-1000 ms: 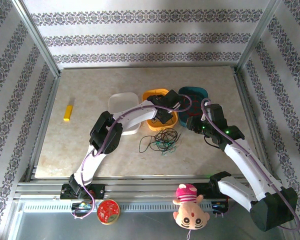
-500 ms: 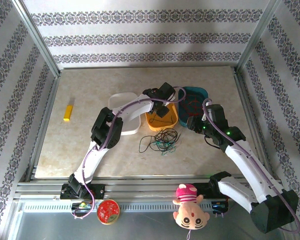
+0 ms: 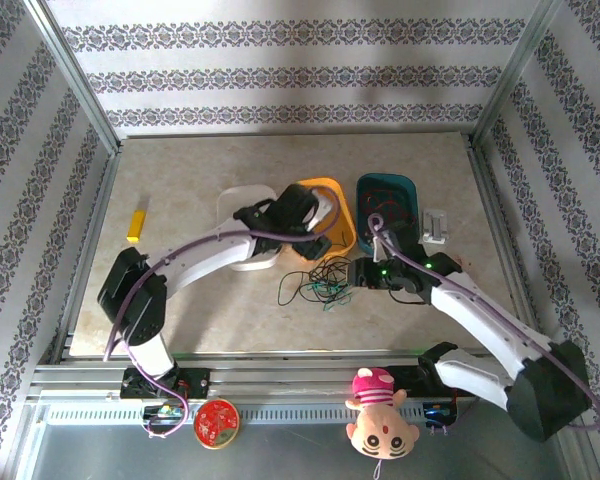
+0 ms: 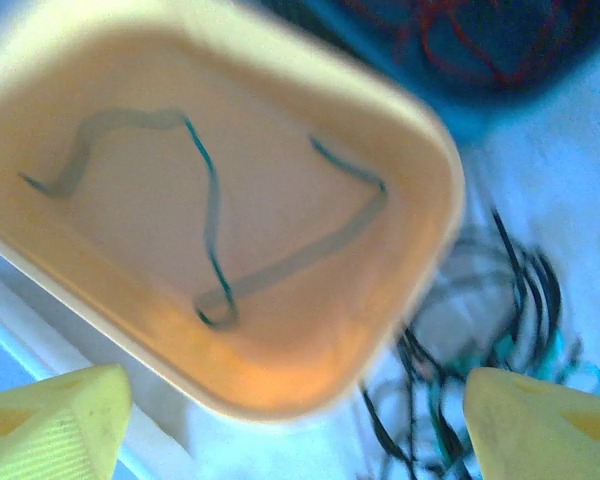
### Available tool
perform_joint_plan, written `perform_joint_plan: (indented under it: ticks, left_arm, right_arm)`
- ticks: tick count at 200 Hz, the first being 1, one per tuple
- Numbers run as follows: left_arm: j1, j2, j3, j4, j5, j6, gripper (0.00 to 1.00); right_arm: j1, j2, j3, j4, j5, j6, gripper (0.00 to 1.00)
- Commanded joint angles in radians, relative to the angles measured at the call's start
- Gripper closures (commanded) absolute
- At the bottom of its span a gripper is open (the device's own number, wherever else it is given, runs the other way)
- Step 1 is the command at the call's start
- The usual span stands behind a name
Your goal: Untangle the cables
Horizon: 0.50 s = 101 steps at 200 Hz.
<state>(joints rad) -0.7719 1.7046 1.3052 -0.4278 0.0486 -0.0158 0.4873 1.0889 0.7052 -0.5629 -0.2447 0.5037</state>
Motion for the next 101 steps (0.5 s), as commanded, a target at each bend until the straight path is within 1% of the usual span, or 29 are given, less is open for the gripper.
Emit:
perform_joint_plan:
  ticks: [1,17,33,43,52,73,101]
  left_arm:
    - [-0.033,-0.021,-0.164,0.12,0.091,-0.111,0.15]
    - [-0.052,-0.049,-0.233,0.196,0.053,-0.154,0.16]
    - [-0.058,-0.063,-0.267,0.245,0.027,-0.194,0.22]
    - [-0.061,-0.067,-0.281,0.268,0.019,-0.207,0.28]
    - [-0.062,-0.069,-0.286,0.284,0.019,-0.21,0.3]
    - [-0.065,-0.058,-0.279,0.286,0.031,-0.205,0.31]
    - [-0.073,-0.035,-0.262,0.27,0.055,-0.194,0.37]
  right_arm:
    - [0.028,0.079,-0.014,0.032,-0.103,-0.035,0.5]
    - [0.034,0.132,-0.006,0.054,-0.096,-0.037,0.5]
    - [0.034,0.171,0.01,0.079,-0.095,-0.036,0.51]
    - [0.036,0.195,0.024,0.084,-0.092,-0.04,0.5]
    - [0.036,0.216,0.036,0.081,-0.08,-0.043,0.51]
    - [0.037,0.27,0.058,0.075,-0.065,-0.046,0.5]
    - [0.043,0.338,0.084,0.076,-0.056,-0.056,0.51]
